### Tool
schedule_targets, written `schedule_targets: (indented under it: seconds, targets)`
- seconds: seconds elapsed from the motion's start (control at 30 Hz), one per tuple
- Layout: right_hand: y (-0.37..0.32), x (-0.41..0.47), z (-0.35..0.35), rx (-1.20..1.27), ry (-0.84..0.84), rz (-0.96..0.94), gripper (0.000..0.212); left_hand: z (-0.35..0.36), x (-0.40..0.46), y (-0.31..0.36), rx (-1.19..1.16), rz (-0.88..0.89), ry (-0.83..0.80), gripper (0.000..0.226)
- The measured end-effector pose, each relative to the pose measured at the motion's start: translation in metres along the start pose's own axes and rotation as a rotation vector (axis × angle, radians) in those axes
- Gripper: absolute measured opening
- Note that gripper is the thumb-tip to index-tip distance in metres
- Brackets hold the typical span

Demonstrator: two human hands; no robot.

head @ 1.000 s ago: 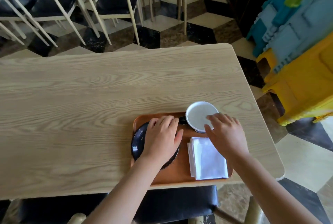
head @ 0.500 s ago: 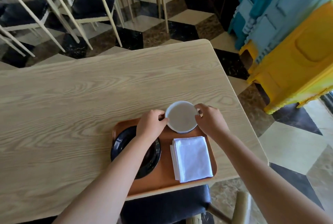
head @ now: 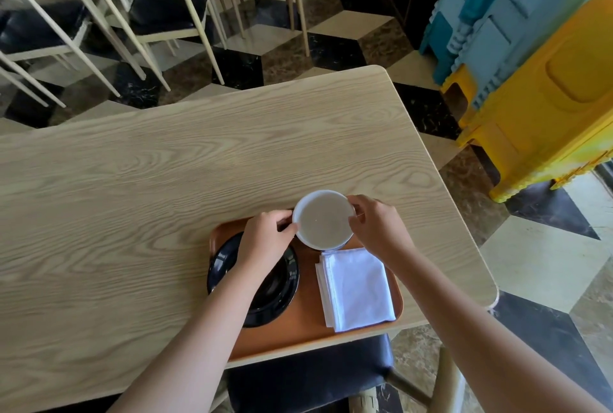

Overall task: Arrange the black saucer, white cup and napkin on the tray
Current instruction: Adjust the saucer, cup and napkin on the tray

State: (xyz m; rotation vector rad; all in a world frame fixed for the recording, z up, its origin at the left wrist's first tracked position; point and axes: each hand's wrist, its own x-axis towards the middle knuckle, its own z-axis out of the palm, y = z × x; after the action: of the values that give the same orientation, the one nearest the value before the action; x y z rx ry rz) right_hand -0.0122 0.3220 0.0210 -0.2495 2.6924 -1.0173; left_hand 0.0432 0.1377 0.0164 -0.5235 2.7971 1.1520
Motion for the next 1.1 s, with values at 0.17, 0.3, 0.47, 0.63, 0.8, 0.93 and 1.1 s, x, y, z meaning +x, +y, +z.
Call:
schedule_targets:
  seconds: [0.17, 0.3, 0.47, 0.63, 0.8, 0.93, 1.1]
  targets:
    - [0.003, -0.010, -0.007, 0.034, -0.001, -0.018, 0.035, 0.000, -0.010, 0.001, 0.054, 0.016, 0.086, 0.040]
    - [0.027, -0.046, -0.011, -0.147, 0.066, -0.168, 0.034, 0.011, -0.055, 0.002, 0.121, 0.337, 0.298, 0.033]
    - [0.067, -0.088, -0.005, -0.490, -0.128, -0.417, 0.052, 0.065, -0.107, -0.003, 0.453, 0.644, 0.007, 0.047]
    - [0.079, -0.097, 0.000, -0.567, -0.255, -0.415, 0.059, 0.086, -0.111, 0.009, 0.608, 0.496, -0.134, 0.051]
    - [0.069, -0.097, 0.000, -0.627, -0.272, -0.401, 0.058, 0.081, -0.115, 0.005, 0.660, 0.473, -0.176, 0.057]
    - [0.066, -0.098, 0.009, -0.643, -0.216, -0.472, 0.057, 0.072, -0.116, -0.001, 0.688, 0.484, -0.188, 0.058]
    - [0.060, -0.101, 0.021, -0.657, -0.162, -0.500, 0.068, 0.065, -0.119, -0.008, 0.719, 0.480, -0.203, 0.061]
